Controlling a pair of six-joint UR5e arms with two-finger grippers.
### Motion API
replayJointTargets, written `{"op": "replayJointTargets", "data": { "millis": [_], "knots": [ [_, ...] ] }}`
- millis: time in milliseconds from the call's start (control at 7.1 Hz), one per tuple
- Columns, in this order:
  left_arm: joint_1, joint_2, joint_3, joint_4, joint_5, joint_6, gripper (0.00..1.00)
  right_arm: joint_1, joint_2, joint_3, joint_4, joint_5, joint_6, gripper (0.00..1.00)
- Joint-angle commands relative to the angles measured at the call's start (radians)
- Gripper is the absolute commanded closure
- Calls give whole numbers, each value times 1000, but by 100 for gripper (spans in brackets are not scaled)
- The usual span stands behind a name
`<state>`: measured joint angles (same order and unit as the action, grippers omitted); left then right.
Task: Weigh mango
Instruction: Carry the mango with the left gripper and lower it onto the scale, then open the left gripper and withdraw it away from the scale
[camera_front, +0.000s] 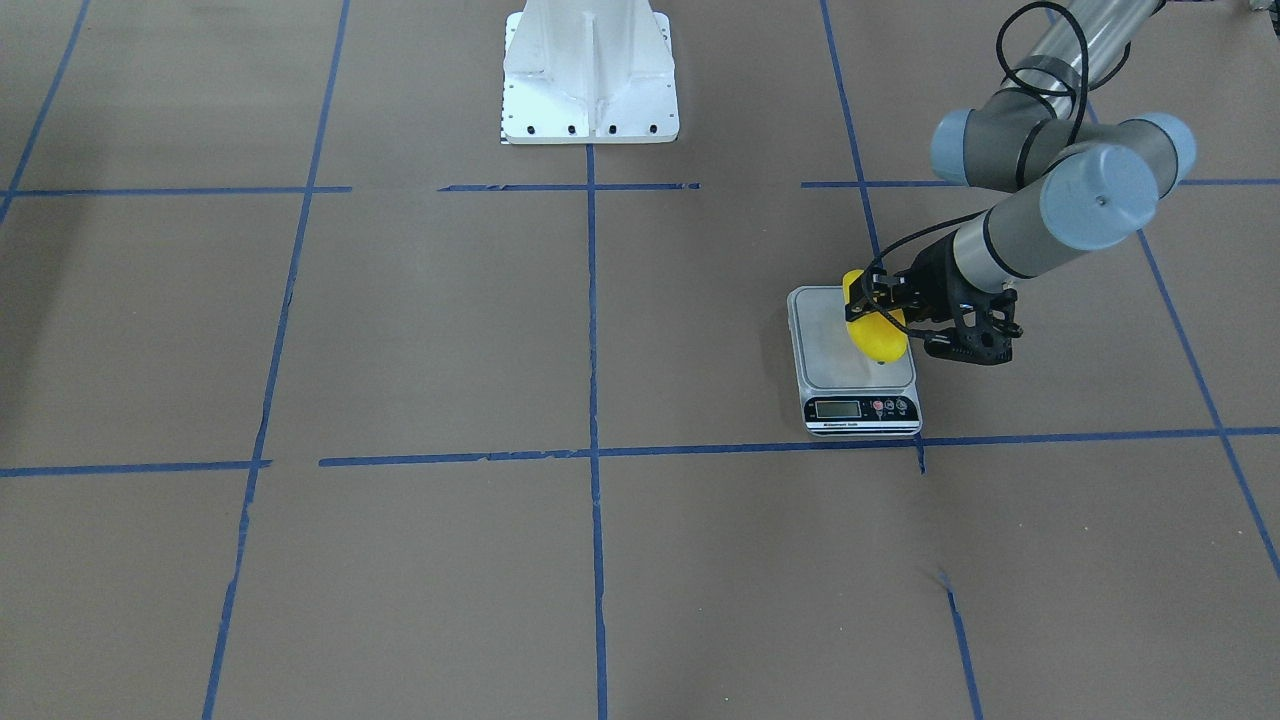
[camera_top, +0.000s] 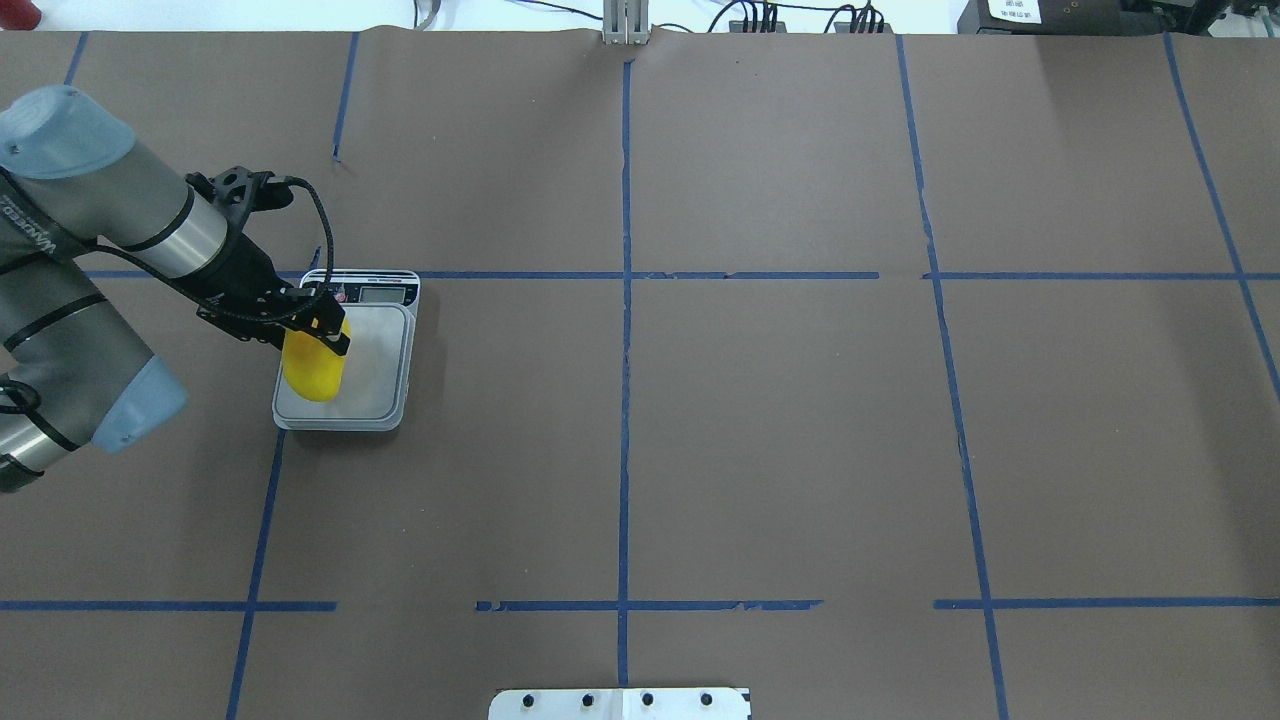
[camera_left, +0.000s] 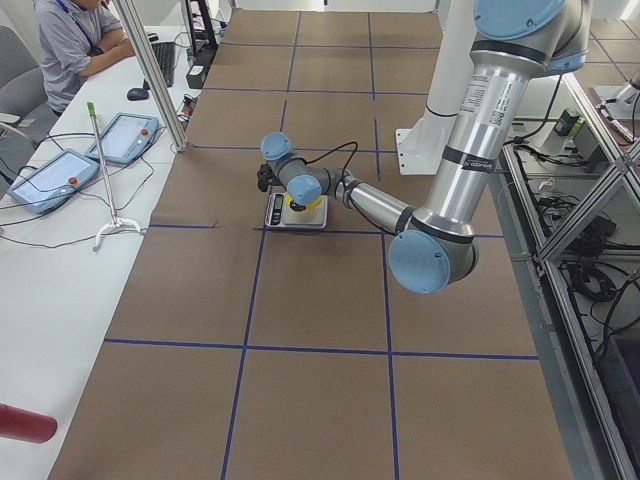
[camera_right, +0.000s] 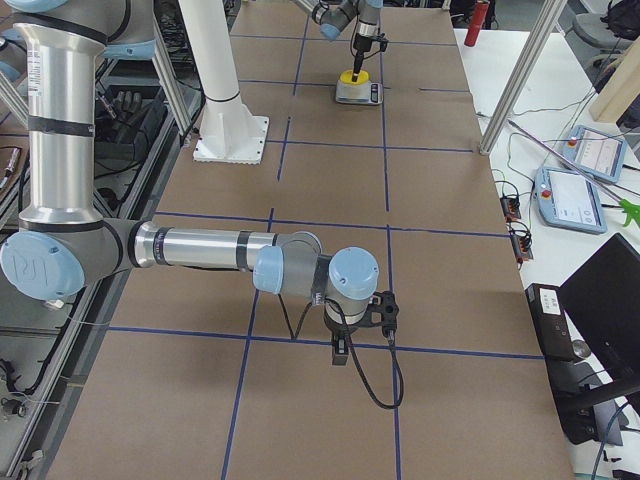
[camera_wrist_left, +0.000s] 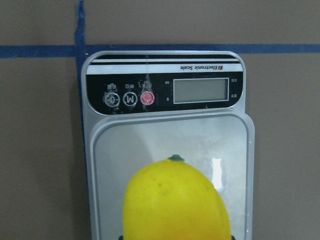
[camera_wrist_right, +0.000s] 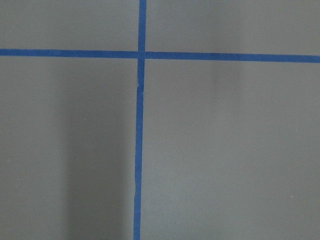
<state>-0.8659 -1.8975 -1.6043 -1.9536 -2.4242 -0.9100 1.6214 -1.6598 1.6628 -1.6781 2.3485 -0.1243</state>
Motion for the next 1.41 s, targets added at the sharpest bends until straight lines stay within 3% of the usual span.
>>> {"op": "replayJointTargets", "data": {
  "millis": [0,423,704,845,1268],
  "knots": [
    [7,-25,46,-2,0,3,95,0,0,0,0,0,0,0],
    [15,-28,60,-5,0,-1,3,0,0,0,0,0,0,0],
    [12,-23,44,-2,-6,-4,0,0,0,0,0,0,0,0],
    [-16,-11,-29,8,-7,-4,0,0,0,0,0,0,0,0],
    [-194,283,-210,-11,-16,99,0,0,0,0,0,0,0,0]
  ]
}}
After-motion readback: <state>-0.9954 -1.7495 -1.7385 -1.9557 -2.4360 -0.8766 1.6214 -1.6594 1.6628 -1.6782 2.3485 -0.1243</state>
